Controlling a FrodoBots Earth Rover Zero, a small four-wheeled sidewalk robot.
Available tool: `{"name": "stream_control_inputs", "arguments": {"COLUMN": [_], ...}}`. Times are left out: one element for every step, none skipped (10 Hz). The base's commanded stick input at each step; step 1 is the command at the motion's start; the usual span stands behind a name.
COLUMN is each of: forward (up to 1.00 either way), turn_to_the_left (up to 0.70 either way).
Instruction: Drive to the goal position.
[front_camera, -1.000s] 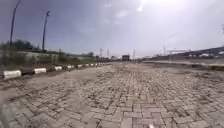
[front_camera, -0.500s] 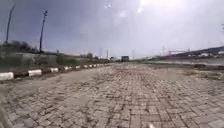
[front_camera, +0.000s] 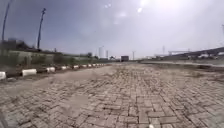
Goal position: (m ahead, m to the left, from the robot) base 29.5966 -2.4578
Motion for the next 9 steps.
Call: {"name": "stream_control_inputs", "arguments": {"forward": [1.00, 1.00, 1.00, 1.00, 1.00, 1.00, 1.00, 1.00, 1.00], "turn_to_the_left": [0.00, 0.00, 0.00, 0.00, 0.00, 0.00, 0.00, 0.00, 0.00]}}
